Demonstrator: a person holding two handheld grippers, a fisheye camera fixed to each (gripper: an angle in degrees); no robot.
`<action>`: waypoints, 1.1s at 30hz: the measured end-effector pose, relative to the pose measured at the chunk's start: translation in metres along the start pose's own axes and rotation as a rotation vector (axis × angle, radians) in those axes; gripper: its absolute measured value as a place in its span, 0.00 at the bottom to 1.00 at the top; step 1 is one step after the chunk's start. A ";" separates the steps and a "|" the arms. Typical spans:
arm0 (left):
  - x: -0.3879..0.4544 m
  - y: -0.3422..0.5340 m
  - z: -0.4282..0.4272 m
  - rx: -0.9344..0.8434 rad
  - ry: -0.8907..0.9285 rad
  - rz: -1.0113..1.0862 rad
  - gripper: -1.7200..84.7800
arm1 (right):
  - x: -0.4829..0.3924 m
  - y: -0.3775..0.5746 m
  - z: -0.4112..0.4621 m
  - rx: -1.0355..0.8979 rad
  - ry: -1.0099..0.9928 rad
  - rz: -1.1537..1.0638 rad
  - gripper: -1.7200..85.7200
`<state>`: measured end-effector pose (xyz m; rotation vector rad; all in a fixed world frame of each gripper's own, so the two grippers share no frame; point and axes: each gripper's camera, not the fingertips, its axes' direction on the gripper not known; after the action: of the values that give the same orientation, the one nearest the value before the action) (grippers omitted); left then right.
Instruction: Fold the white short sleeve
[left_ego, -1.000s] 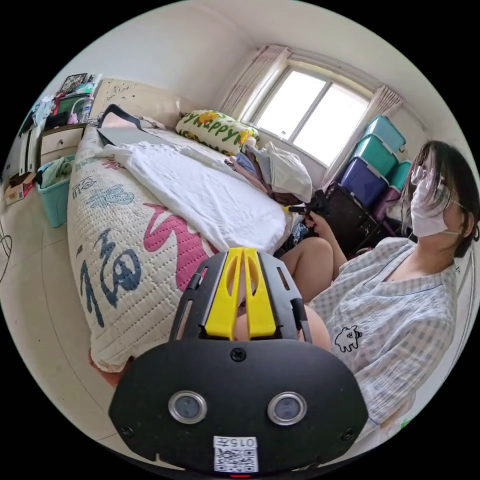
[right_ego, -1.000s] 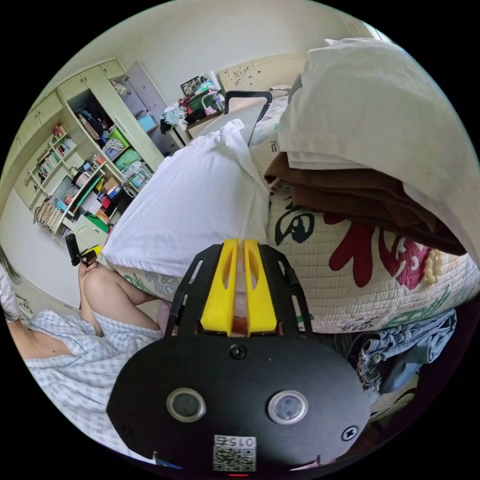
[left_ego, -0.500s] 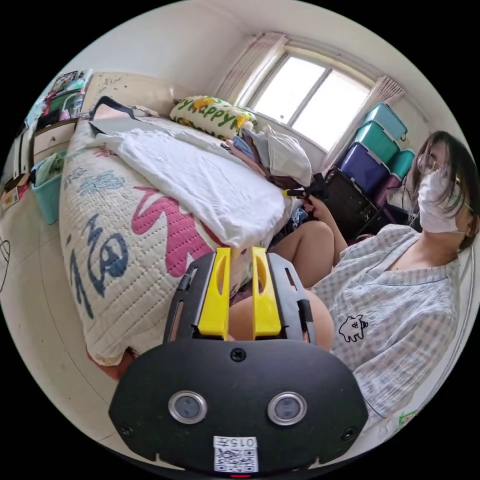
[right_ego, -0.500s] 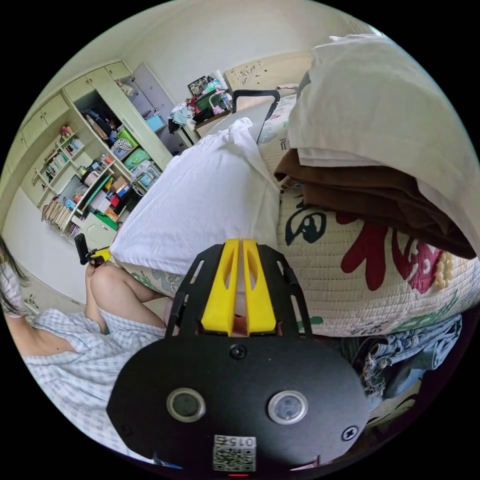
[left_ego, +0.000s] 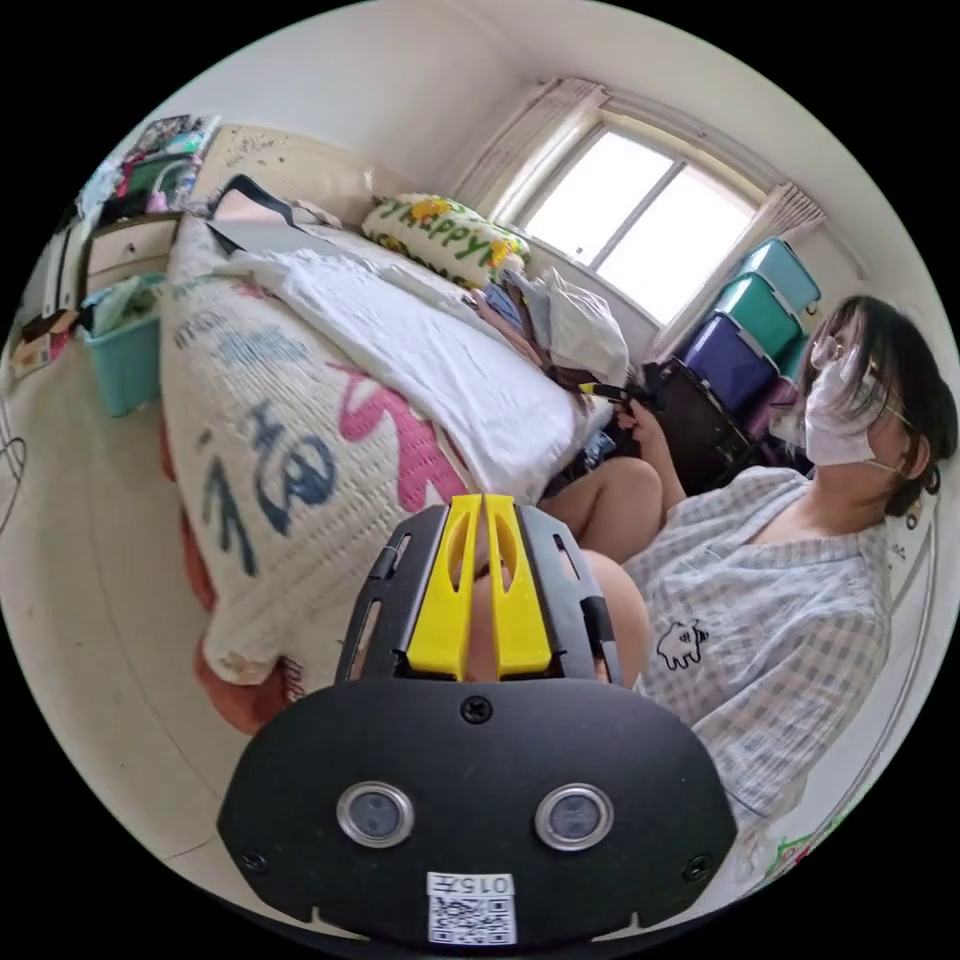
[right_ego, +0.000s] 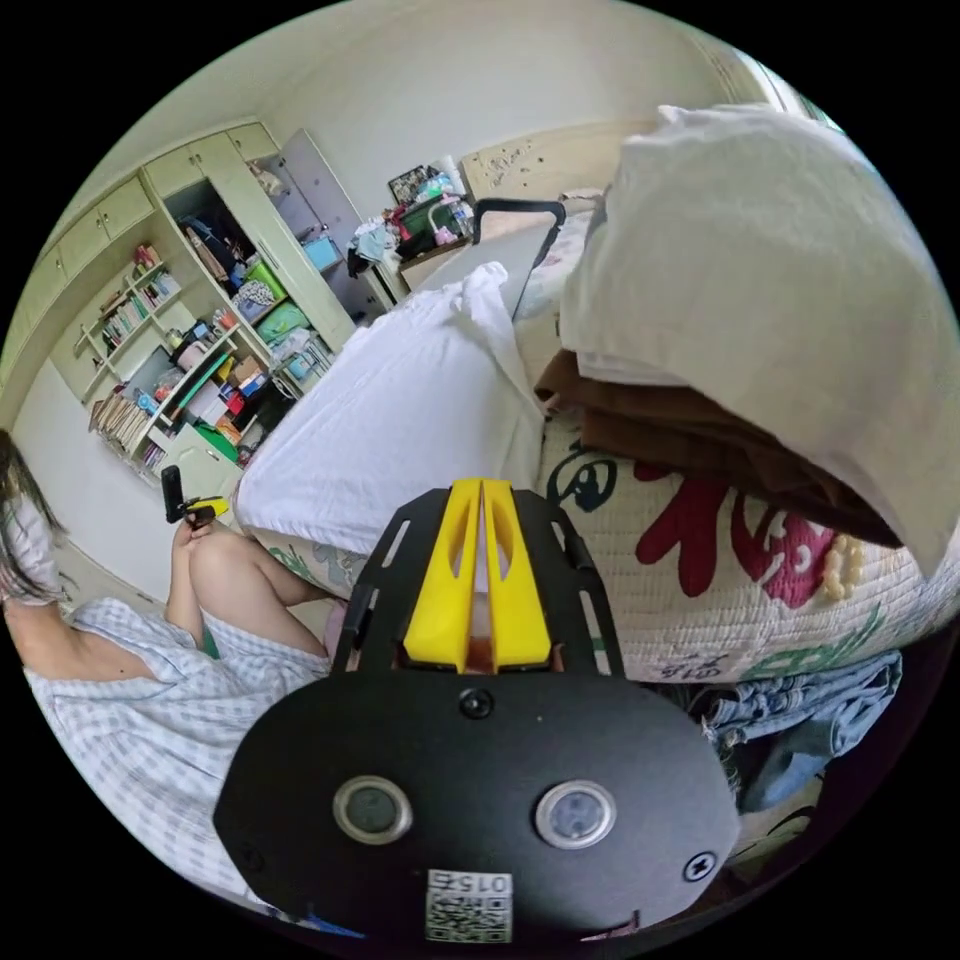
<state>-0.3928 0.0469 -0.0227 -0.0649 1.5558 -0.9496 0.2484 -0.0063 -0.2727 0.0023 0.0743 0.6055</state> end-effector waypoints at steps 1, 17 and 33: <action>-0.001 -0.028 -0.007 0.036 -0.049 0.002 0.02 | -0.007 -0.020 -0.002 0.021 -0.033 -0.044 0.04; -0.220 -0.325 0.141 0.073 -0.366 -0.467 0.17 | -0.083 -0.280 0.278 -0.337 0.148 -0.375 0.15; -0.298 -0.363 0.163 0.147 0.020 -0.611 0.02 | 0.012 -0.382 0.294 -0.352 0.738 0.076 0.05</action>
<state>-0.3495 -0.1164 0.4452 -0.4469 1.5038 -1.5417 0.4965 -0.3080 0.0106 -0.5637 0.6841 0.6635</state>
